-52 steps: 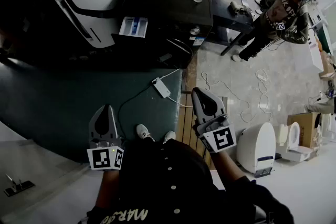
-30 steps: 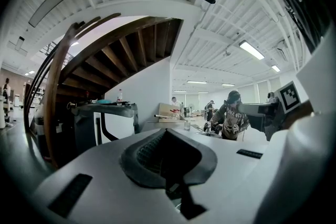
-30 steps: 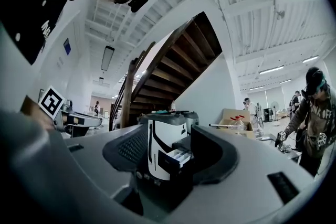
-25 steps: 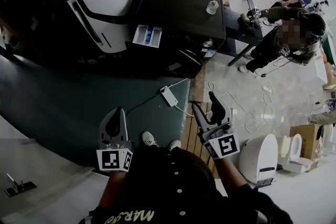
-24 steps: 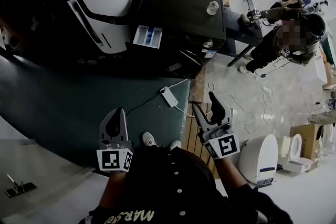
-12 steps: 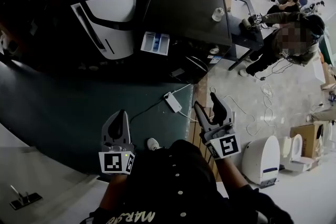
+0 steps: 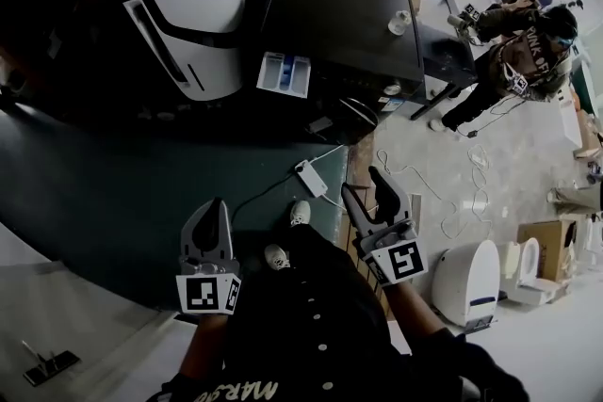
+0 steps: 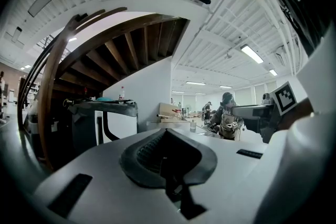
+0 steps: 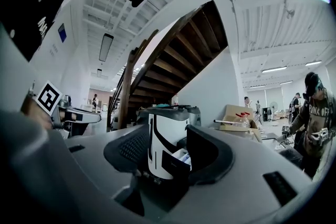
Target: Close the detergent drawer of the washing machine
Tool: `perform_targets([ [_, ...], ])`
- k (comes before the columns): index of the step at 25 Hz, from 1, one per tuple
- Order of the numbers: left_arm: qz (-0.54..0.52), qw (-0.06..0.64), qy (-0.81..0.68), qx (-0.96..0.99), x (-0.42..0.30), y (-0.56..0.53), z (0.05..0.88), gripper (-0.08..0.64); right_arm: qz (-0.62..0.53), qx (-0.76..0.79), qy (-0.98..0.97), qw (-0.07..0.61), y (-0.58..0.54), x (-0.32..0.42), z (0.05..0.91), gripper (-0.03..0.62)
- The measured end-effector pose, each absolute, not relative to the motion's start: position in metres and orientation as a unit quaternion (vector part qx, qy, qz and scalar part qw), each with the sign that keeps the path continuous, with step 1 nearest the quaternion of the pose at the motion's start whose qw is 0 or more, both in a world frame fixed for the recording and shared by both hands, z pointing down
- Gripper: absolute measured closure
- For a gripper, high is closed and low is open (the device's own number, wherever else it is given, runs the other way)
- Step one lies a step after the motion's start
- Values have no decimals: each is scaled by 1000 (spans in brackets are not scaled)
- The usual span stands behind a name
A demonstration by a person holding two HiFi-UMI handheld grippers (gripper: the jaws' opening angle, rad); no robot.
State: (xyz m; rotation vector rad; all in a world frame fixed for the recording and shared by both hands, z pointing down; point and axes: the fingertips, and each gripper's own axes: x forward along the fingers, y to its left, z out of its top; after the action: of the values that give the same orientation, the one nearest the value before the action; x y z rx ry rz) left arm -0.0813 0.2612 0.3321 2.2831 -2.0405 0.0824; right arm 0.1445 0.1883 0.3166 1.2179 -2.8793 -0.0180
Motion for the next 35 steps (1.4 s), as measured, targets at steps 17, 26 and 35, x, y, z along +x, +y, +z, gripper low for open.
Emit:
perform_targets([
  [17,43,41,-686,725,-105,183,333,555,31,350,-936,-6,91,97,330,360],
  [26,46,35,-694,718,-103,121,319,555,51,336,-940,-15,29,85,326,364],
  [35,49,35,-708,704,-95,87,315,555,86,301,-949,-16,-11,75,341,364],
])
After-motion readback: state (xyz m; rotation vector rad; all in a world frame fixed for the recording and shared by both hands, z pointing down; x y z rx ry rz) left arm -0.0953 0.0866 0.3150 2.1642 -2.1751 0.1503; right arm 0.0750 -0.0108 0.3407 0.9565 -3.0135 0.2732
